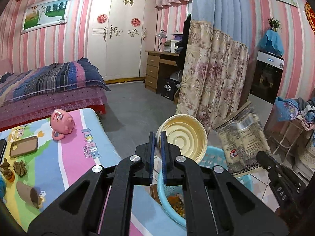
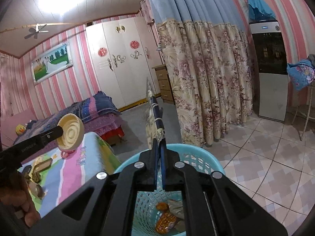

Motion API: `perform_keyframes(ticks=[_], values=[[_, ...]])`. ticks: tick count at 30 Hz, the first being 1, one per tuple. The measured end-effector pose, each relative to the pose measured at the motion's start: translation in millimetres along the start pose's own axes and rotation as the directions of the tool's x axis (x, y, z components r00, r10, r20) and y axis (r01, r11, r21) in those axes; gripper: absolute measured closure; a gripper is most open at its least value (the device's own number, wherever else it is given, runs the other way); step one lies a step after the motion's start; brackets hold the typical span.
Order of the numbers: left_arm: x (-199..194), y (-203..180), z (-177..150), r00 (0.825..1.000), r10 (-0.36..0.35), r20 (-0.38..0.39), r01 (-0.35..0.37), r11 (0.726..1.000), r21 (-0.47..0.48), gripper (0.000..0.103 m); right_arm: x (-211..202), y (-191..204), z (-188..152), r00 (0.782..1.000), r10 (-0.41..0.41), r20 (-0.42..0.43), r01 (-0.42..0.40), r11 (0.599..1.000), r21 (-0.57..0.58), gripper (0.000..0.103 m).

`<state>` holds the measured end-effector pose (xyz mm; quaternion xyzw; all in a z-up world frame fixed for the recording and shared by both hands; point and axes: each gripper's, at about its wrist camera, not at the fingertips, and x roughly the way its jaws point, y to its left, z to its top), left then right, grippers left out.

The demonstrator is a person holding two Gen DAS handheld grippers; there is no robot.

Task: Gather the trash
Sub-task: 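Carry both items to the teal basket and open the right tool over it, then open the left tool to drop the cream lid into the basket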

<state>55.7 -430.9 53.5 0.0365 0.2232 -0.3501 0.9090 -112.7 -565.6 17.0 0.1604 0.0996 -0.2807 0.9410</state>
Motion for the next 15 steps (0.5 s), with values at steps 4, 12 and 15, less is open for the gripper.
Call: perform_keyframes(ticks=[4, 12, 15], values=[[3, -4, 0, 1.0, -0.003, -0.006, 0.003, 1.0, 0.009, 0.098, 0, -4, -2, 0.999, -0.033, 0.003, 0.033, 0.999, 0.014, 0.052], [6, -12, 0, 1.0, -0.014, -0.016, 0.014, 1.0, 0.017, 0.098, -18, -20, 3, 0.992, -0.074, 0.098, 0.063, 0.992, 0.106, 0.034], [8, -17, 0, 0.999, -0.025, -0.02, 0.025, 1.0, 0.019, 0.098, -22, -28, 3, 0.989, -0.096, 0.111, 0.08, 0.986, 0.145, 0.034]])
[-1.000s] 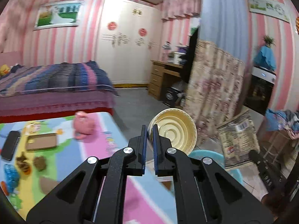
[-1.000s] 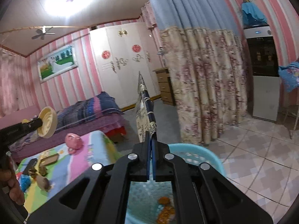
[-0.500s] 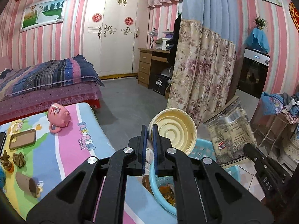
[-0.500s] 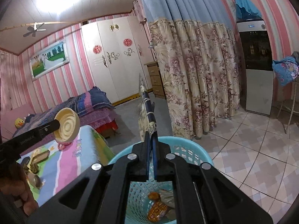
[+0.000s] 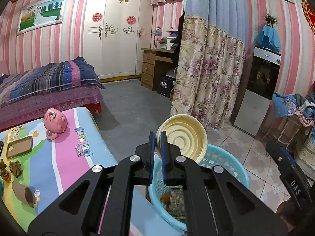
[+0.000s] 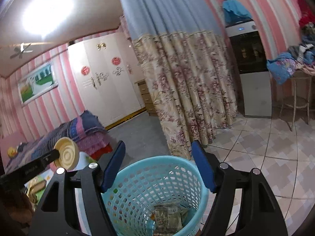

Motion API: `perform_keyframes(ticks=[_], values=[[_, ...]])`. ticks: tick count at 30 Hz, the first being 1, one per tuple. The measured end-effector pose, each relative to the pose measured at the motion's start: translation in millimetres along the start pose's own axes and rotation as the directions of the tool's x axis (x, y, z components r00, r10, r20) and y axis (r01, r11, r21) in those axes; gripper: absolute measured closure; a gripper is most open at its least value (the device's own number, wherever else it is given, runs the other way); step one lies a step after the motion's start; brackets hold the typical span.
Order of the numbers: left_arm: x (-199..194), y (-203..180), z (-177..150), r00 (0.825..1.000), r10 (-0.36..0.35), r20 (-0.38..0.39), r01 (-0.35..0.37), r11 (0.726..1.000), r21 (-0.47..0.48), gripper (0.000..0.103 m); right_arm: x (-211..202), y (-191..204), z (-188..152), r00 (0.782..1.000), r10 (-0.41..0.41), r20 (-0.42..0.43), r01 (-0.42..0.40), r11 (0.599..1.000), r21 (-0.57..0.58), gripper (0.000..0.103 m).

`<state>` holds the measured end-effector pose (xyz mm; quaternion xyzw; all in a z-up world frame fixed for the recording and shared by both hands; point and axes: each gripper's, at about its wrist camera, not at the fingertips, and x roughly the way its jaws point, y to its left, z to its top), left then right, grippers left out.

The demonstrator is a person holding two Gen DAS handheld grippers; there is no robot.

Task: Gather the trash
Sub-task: 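Open the left tool to drop the cream lid into the basket, then move both tools back over the table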

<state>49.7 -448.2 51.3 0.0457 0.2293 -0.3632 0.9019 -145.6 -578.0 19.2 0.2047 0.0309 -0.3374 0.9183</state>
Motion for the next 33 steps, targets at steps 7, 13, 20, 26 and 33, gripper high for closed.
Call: perform_keyframes(ticks=[7, 13, 20, 26, 33], values=[[3, -9, -1, 0.996, -0.086, -0.003, 0.086, 0.996, -0.015, 0.066, -1, -13, 1, 1.0, -0.019, 0.007, 0.018, 0.998, 0.055, 0.034], [-5, 2, -1, 0.997, -0.069, 0.023, 0.069, 0.998, -0.014, 0.06, 1, -11, 0, 1.0, -0.004, -0.004, 0.005, 0.998, 0.056, 0.034], [-31, 47, -5, 0.999, 0.021, 0.04, -0.02, 0.999, -0.038, 0.06, 2, -3, 0, 1.0, 0.014, -0.002, -0.014, 0.999, 0.032, 0.034], [-81, 117, -14, 0.986, 0.152, 0.063, -0.149, 0.988, -0.044, 0.06, 0, 24, -3, 0.997, 0.071, -0.017, -0.072, 0.997, -0.019, 0.034], [-170, 237, -48, 0.926, 0.369, 0.075, -0.359, 0.926, -0.118, 0.046, -7, 87, -15, 0.978, 0.204, -0.049, -0.208, 0.969, -0.135, 0.033]])
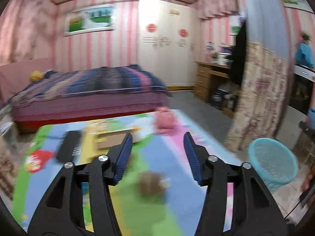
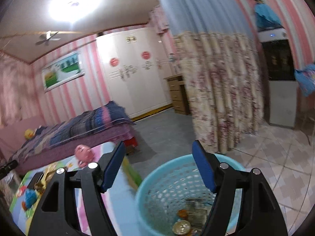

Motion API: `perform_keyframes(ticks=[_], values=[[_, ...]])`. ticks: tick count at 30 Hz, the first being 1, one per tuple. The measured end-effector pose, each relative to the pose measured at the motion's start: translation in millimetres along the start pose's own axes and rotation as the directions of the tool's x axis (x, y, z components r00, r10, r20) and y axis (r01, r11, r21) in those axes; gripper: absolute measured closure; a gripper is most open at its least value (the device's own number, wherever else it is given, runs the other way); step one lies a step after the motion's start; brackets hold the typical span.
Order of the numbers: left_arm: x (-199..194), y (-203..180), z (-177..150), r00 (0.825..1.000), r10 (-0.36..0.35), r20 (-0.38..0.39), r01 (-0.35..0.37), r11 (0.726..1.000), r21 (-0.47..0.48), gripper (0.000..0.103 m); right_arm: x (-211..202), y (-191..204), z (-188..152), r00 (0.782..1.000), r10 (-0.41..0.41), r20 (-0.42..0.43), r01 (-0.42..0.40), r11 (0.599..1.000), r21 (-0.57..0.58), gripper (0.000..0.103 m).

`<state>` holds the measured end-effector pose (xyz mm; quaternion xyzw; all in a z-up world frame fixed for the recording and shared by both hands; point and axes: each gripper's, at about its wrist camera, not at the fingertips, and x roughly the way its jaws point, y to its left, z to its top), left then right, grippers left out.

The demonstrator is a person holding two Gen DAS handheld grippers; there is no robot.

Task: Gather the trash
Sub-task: 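Move both tools back over the table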

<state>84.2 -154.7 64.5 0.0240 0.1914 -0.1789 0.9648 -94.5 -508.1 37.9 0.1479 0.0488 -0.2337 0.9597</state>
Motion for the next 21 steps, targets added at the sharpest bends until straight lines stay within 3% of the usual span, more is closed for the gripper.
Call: perform_keyframes(ticks=[3, 7, 10, 13, 16, 21], values=[[-15, 63, -19, 0.989, 0.149, 0.007, -0.149, 0.989, -0.018, 0.034, 5, 31, -3, 0.997, 0.073, -0.02, -0.073, 0.997, -0.008, 0.033], [-15, 123, -48, 0.962, 0.27, -0.037, -0.272, 0.96, -0.069, 0.033, 13, 94, -15, 0.973, 0.22, -0.063, -0.224, 0.973, -0.053, 0.033], [-5, 160, -73, 0.958, 0.263, -0.116, -0.278, 0.95, -0.141, 0.029, 16, 143, -34, 0.944, 0.314, -0.1, -0.324, 0.94, -0.107, 0.033], [10, 176, -84, 0.965, 0.179, -0.194, -0.212, 0.963, -0.166, 0.02, 19, 184, -58, 0.92, 0.356, -0.162, -0.381, 0.908, -0.171, 0.03], [22, 173, -90, 0.941, 0.235, -0.243, -0.266, 0.958, -0.105, 0.016, 19, 216, -78, 0.898, 0.376, -0.229, -0.426, 0.873, -0.236, 0.03], [39, 174, -98, 0.914, 0.235, -0.33, -0.279, 0.956, -0.091, 0.018, 14, 237, -92, 0.882, 0.386, -0.27, -0.457, 0.839, -0.295, 0.027]])
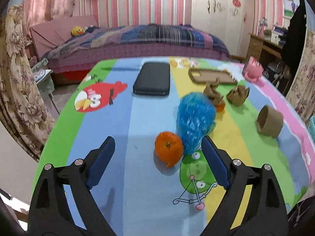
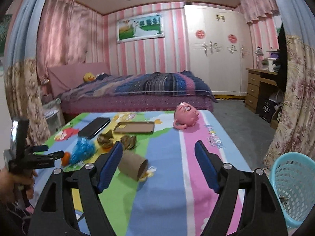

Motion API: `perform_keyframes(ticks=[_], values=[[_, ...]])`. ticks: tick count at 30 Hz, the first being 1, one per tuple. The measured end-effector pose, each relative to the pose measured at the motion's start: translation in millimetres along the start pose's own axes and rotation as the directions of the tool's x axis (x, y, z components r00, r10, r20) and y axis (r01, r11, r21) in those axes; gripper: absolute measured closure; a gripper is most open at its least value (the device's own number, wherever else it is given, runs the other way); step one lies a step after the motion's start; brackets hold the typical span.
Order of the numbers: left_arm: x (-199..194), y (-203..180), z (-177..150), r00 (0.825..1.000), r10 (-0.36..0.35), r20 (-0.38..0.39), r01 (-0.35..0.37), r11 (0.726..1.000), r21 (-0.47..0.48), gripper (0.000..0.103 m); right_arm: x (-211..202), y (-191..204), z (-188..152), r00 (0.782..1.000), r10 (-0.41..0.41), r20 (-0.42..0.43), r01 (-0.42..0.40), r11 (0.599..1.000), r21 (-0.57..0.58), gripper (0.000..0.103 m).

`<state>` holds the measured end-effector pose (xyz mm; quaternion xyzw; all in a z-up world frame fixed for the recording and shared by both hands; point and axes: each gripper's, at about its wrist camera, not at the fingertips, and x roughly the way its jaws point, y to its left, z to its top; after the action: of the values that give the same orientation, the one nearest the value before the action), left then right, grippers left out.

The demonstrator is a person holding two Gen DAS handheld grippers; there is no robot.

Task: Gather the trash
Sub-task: 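Move both tools back over the table, then grasp the orange with the left tool while the right tool grasps the brown cardboard tube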

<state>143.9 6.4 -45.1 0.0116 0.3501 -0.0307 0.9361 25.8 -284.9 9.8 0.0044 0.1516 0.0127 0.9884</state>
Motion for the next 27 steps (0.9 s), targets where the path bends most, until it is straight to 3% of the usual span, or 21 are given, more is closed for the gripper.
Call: perform_keyframes(ticks=[8, 10, 13, 21, 27], values=[[28, 7, -10, 0.992, -0.064, -0.106, 0.061, 0.998, -0.026, 0.05, 0, -4, -9, 0.999, 0.0, -0.045, 0.0, 1.0, 0.006, 0.026], [31, 12, -10, 0.987, -0.114, -0.114, 0.106, 0.992, -0.069, 0.071, 5, -3, -11, 0.998, 0.006, -0.063, -0.005, 1.0, 0.014, 0.026], [29, 9, -10, 0.985, -0.133, -0.108, 0.126, 0.99, -0.064, 0.083, 13, 0, -13, 0.996, 0.016, -0.086, -0.015, 1.0, 0.006, 0.026], [-13, 28, -2, 0.997, -0.042, 0.067, 0.051, 0.989, -0.137, 0.084, 62, 24, -12, 0.983, 0.051, -0.174, -0.054, 0.999, -0.009, 0.026], [-29, 35, -1, 0.991, -0.046, 0.127, 0.068, 0.983, -0.169, 0.084, 106, 41, -20, 0.963, 0.026, -0.268, -0.011, 0.998, 0.058, 0.021]])
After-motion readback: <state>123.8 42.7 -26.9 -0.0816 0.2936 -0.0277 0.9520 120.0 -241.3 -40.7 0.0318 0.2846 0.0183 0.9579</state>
